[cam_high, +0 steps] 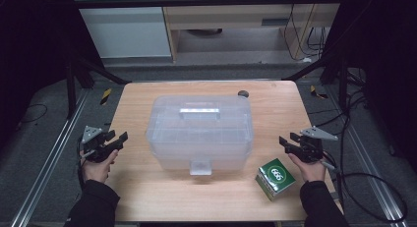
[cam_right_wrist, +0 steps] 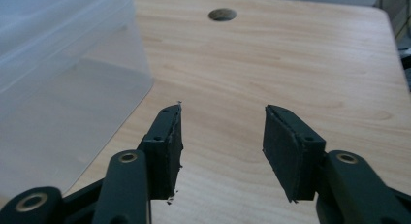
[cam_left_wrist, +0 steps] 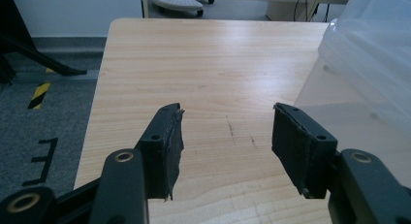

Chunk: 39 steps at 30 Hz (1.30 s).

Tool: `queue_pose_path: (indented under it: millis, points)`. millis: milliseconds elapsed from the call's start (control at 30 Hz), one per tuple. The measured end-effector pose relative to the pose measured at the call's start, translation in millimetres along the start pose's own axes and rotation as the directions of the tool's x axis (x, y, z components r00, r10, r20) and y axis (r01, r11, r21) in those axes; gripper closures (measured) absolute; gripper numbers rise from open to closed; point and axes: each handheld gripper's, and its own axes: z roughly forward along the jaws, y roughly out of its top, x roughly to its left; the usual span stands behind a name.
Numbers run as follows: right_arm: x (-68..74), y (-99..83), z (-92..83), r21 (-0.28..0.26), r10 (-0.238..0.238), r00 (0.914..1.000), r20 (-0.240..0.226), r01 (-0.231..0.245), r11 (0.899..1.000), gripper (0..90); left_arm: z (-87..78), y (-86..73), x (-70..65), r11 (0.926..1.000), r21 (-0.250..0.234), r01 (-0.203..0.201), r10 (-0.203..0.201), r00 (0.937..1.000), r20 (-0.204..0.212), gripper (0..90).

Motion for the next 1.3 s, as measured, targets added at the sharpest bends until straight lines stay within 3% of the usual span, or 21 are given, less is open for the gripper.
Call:
queue_pose_path:
  millis: [67, 133, 400, 667, 833, 933, 1300]
  points:
    - [3.7, -2.2, -1.3, 0.017, -0.014, 0.9998, -0.012, 0.015, 1.0, 47.7, -0.1, 1.7, -1.5, 0.9999, 0.007, -0.014, 0.014, 0.9998, 0.013, 44.2]
    - [6.2, -3.4, -3.6, 0.022, -0.032, 0.9993, -0.02, 0.032, 0.999, 45.9, -2.7, 3.9, -4.5, 0.9989, -0.02, -0.042, 0.042, 0.9991, 0.001, 43.6]
    - [6.4, -2.9, -6.2, 0.015, -0.04, 0.9991, -0.017, 0.04, 0.999, 41.7, -9.5, 12.7, -9.1, 0.9949, -0.068, -0.075, 0.077, 0.9968, 0.023, 41.4]
    - [7.8, -2.9, -4.3, 0.034, -0.057, 0.9982, -0.015, 0.058, 0.998, 34.2, -11.8, 22.8, -17.8, 0.987, -0.068, -0.145, 0.15, 0.9868, 0.063, 31.7]
    - [8.4, -3.1, -3.8, 0.051, -0.074, 0.9971, -0.018, 0.075, 0.996, 33.5, -12.9, 28.2, -19.4, 0.9847, -0.064, -0.162, 0.166, 0.9836, 0.07, 27.8]
    - [8.4, -3.0, -3.9, 0.053, -0.071, 0.9973, -0.017, 0.072, 0.996, 32.6, -15.3, 34.3, -19.5, 0.9885, -0.055, -0.141, 0.146, 0.9837, 0.105, 27.0]
    - [8.6, -2.5, -2.8, 0.068, -0.088, 0.9961, -0.007, 0.089, 0.994, 30.6, -34.1, 69.1, -24.7, 0.9777, -0.11, -0.179, 0.194, 0.9709, 0.141, 24.9]
